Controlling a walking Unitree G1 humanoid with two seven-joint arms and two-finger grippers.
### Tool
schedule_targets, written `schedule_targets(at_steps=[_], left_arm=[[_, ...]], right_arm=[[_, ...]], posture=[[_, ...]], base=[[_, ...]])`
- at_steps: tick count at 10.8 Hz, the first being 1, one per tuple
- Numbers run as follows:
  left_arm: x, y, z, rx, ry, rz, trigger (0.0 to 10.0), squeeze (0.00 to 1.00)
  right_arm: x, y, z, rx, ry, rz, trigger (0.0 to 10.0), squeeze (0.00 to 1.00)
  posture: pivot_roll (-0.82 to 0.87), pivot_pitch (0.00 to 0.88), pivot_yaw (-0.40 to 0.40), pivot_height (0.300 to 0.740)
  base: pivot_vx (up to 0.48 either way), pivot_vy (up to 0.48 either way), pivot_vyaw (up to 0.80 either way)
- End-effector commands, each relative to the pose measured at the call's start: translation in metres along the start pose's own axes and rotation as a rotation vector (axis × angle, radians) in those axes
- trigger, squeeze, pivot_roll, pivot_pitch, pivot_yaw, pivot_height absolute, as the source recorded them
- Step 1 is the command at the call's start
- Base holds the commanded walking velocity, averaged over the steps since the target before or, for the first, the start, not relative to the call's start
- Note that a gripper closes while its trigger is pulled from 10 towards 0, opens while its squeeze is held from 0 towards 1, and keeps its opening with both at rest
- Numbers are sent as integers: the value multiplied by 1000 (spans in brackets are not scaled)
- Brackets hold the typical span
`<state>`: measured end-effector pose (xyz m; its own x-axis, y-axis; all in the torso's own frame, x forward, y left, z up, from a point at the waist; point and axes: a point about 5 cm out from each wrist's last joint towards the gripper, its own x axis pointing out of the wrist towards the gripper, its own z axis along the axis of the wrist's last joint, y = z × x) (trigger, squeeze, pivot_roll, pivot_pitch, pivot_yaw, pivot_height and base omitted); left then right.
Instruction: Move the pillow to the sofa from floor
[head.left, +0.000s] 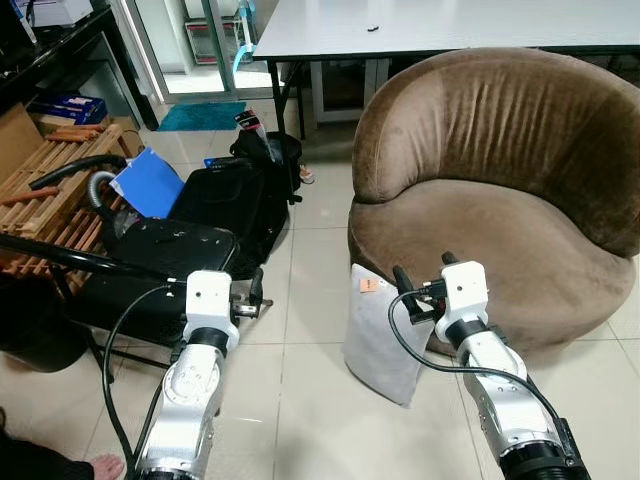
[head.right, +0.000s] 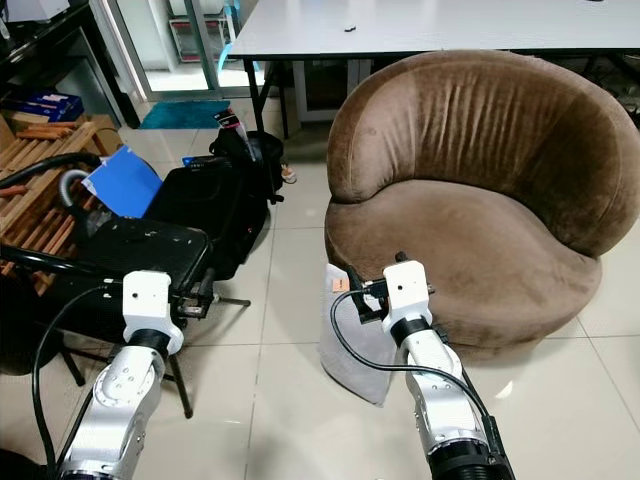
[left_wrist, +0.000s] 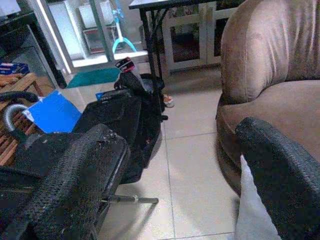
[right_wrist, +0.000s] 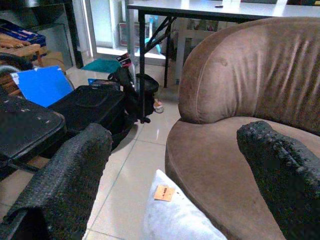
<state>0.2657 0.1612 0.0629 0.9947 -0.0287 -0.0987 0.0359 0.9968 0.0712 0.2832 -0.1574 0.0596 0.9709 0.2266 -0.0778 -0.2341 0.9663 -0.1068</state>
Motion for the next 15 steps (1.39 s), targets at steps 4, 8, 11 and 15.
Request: schedule_targets(at_steps=[4, 8, 11, 15], left_arm=[[-3, 0, -6, 15, 38, -14, 10000, 0], [-5, -4, -8, -19, 54, -41, 10000, 0], [-5, -3, -7, -18, 52, -43, 10000, 0], [-6, -3, -7, -16, 47, -49, 10000, 0]], right_arm=[[-2, 4, -1, 2, 5, 11, 10000, 0], [-5, 4, -3, -4, 13, 17, 10000, 0], [-7, 4, -5, -7, 23, 21, 10000, 0], [-7, 5, -7, -7, 31, 29, 10000, 0]], posture=[[-159, 0, 101, 740], [-166, 0, 96, 740], [-166, 0, 95, 740], [-161, 0, 92, 740]], base=[[0, 0, 0], [301, 0, 0], [469, 0, 0], [469, 0, 0]])
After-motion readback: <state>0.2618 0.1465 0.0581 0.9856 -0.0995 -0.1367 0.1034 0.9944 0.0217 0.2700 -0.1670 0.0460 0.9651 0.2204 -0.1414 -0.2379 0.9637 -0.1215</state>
